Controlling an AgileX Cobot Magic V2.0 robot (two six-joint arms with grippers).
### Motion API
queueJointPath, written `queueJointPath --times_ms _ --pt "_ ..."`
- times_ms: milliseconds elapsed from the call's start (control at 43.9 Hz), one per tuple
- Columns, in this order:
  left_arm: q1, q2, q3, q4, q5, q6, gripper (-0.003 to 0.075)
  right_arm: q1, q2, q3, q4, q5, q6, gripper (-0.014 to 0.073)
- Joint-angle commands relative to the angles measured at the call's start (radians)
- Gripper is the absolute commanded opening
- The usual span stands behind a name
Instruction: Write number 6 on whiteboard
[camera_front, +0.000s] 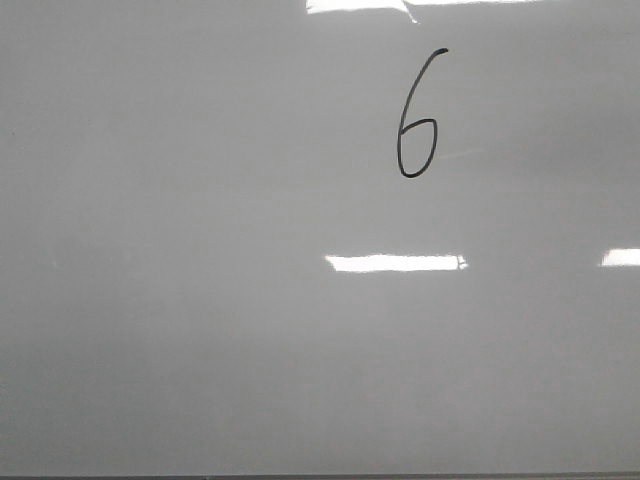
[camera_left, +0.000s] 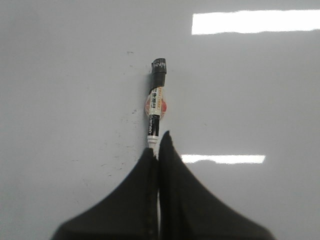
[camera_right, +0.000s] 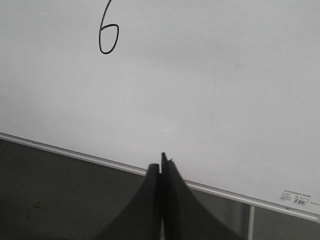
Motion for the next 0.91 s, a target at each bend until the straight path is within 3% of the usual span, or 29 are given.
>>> queueJointPath --times_ms 0,615,752,888 --pt "0.001 -0.014 0.003 -0.009 -0.085 -0.006 -0.0020 -0.006 0.003 -0.021 -0.009 -0.066 -0.002 -0.0068" --pt "0.001 -0.014 0.003 -0.009 -0.085 -0.006 -0.0020 -0.006 -0.002 -0.010 -0.010 -0.073 -0.002 -0.0068" --pt "0.001 -0.014 0.003 -0.009 -0.085 -0.006 -0.0020 -0.069 -0.083 0.111 -0.015 -0.238 -0.003 -0.0068" --pt "0.001 -0.014 0.003 -0.009 -0.085 -0.006 -0.0020 -0.144 -0.225 0.336 -0.014 -0.539 -0.003 -0.0068"
